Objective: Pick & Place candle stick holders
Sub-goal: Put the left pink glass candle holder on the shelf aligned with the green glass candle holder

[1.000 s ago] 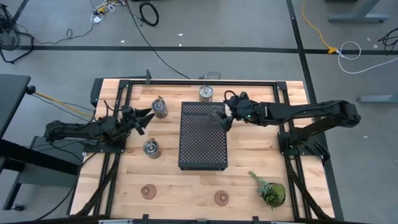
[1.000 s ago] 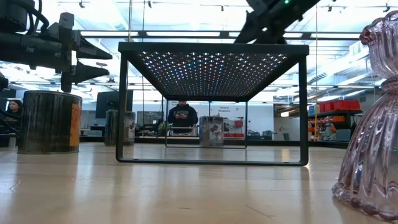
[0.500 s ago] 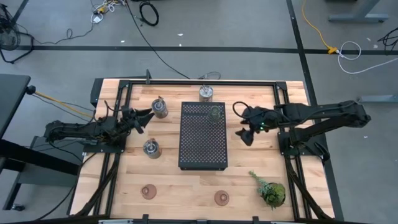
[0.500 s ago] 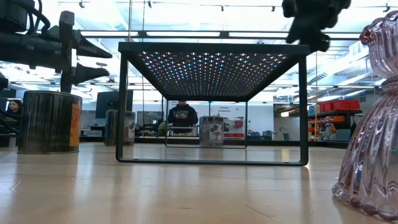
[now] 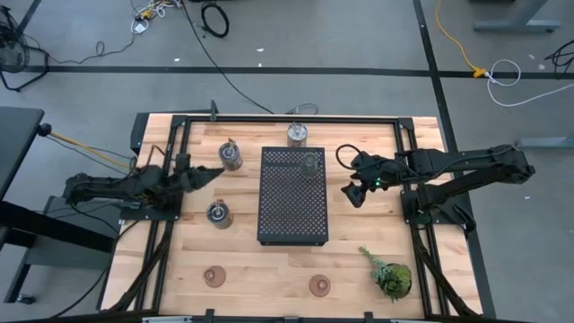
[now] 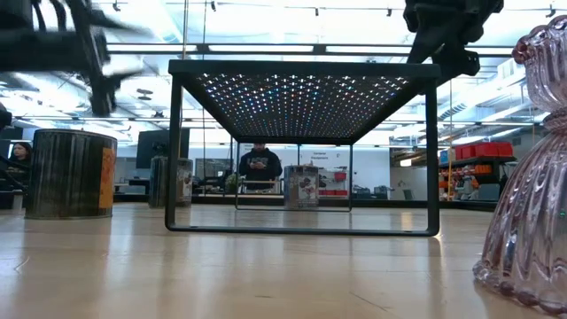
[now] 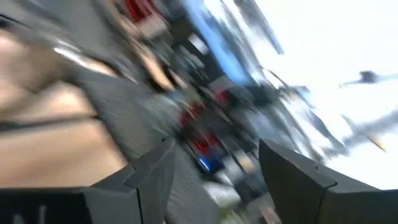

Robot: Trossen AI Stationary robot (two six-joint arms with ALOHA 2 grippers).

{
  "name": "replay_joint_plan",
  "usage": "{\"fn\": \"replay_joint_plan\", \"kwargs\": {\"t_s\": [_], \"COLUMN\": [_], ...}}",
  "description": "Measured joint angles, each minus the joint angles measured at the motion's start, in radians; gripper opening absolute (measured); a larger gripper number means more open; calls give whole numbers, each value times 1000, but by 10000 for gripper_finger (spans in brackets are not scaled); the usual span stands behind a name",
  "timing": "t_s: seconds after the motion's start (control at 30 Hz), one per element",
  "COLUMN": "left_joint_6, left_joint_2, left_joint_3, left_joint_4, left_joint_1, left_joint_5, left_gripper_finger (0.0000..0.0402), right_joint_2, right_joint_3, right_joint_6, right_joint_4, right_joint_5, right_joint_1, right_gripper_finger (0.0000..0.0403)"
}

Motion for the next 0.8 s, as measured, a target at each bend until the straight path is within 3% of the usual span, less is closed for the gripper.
{"fn": "replay_joint_plan", "kwargs": {"t_s": [0.1, 0.2, 0.47, 0.67, 0.8], "left_joint_6": [3, 3, -35, -170, -391], "left_joint_2": [57, 172, 640, 956, 1134], "left_joint_3": [94, 227, 609, 864, 995], "left_joint_4": [-82, -249, -577, -851, -1105], "left_joint_1": [-28, -68, -252, -427, -553], "left_joint_5": [95, 114, 134, 159, 159], "left_gripper_finger": [236, 236, 236, 236, 236], "right_joint_2": [1, 1, 0, -9, -20], "right_joint_3": [0, 0, 0, 0, 0], "right_joint_6": [27, 39, -53, -98, -166], "right_joint_4": [0, 0, -119, -281, -299], "right_joint_5": [12, -5, -61, 11, 71], "right_joint_1": [-1, -1, 0, 2, 4], "right_gripper_finger": [302, 302, 302, 302, 302]}}
